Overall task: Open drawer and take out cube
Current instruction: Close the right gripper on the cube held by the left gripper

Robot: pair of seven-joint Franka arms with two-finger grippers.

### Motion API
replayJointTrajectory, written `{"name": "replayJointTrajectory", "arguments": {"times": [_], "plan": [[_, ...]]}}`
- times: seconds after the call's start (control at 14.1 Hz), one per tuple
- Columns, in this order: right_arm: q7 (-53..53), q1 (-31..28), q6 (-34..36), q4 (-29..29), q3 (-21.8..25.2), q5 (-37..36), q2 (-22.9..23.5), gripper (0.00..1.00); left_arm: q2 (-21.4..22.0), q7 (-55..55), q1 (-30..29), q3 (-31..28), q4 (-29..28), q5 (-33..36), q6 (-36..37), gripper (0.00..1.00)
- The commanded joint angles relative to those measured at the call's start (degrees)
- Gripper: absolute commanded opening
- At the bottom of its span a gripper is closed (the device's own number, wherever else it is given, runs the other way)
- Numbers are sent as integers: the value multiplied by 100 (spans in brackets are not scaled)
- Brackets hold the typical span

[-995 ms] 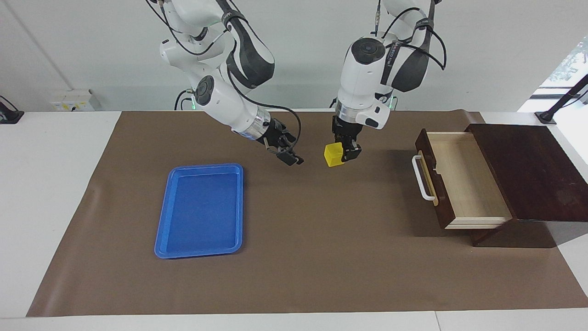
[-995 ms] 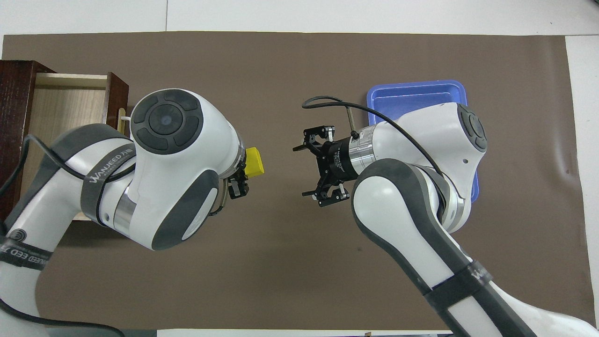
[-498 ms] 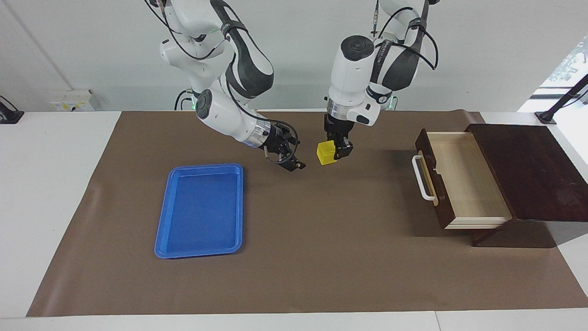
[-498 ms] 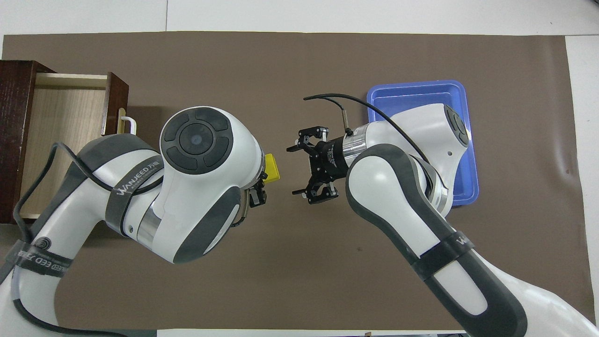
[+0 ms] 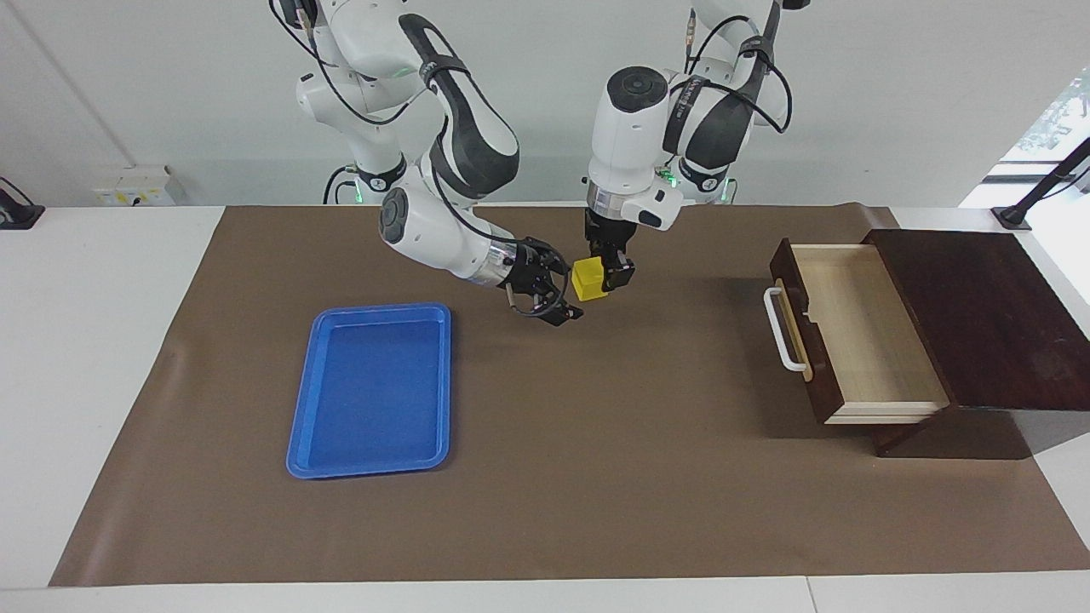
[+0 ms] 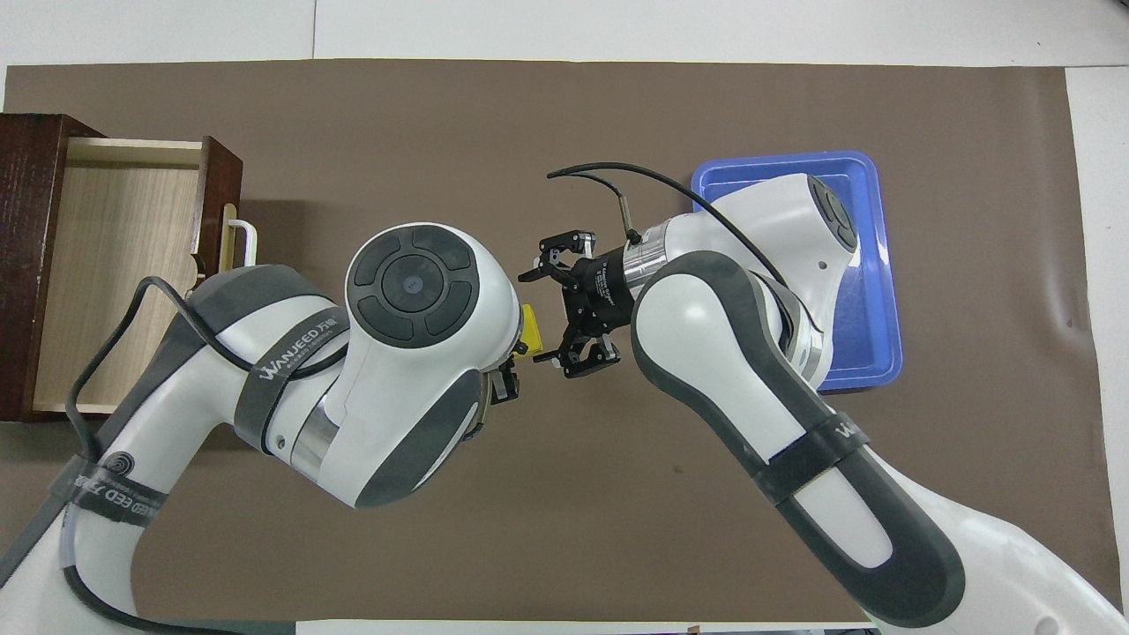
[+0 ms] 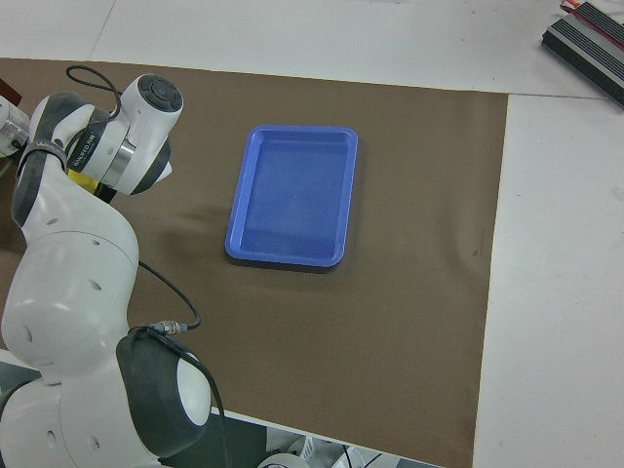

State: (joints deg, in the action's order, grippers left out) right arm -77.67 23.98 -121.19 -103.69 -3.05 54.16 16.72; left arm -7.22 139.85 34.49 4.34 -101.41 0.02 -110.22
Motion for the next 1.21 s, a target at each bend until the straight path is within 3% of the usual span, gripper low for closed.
{"name": "replayJointTrajectory", "arguments": {"times": [0.0,0.92,1.0,1.07,1.14], "plan": [[261,80,69,77,24,95,104,100,28,95,137,-117,-46,-19,-88,0],[270,195,-19,86,24,112,113,98,28,95,110,-126,-72,7,-43,0],[270,195,-19,86,24,112,104,89,28,86,102,-126,-55,7,-17,0],[270,195,-36,86,24,112,104,70,28,86,93,-126,-63,7,0,0],[305,195,-45,86,24,121,104,40,28,86,93,-126,-72,16,-26,0]]}}
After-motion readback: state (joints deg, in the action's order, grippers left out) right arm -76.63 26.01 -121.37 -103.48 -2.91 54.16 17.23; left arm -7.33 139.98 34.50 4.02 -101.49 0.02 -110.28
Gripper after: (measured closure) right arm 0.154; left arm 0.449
